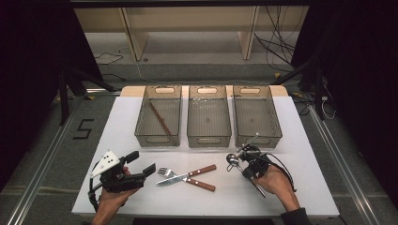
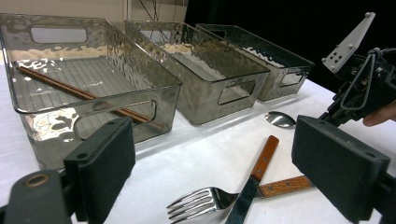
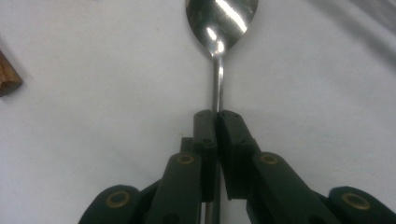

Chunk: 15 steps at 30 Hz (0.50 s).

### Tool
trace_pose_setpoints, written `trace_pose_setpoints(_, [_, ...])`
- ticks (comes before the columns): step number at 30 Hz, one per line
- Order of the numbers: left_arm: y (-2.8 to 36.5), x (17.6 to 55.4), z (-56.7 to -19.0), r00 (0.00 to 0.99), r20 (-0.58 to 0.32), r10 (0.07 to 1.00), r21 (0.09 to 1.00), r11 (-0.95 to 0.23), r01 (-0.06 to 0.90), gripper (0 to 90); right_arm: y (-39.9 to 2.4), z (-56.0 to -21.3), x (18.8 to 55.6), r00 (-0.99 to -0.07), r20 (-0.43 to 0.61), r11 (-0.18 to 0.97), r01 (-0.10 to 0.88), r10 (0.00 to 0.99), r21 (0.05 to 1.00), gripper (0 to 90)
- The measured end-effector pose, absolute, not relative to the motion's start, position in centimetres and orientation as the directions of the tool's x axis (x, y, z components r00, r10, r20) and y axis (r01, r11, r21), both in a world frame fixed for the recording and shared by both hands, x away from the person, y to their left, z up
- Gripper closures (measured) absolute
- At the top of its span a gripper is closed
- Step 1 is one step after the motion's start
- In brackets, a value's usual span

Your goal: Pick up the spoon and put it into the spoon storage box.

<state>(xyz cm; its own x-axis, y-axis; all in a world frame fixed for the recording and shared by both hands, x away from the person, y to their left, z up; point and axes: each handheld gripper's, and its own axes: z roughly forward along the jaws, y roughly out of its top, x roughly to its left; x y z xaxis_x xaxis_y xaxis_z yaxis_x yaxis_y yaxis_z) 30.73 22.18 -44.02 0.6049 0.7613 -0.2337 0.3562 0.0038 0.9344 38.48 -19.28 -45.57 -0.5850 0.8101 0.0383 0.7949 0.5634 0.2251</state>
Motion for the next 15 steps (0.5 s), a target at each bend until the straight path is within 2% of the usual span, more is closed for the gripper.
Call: trace_pose_setpoints(15, [22.16, 30.74, -44.00, 0.605, -0.232, 0.762, 0.935, 0.002, 0.355, 13.2, -19.50, -45.33, 38.35, -0.594, 0.065, 0.564, 0.789, 0.802, 0.243, 87.6])
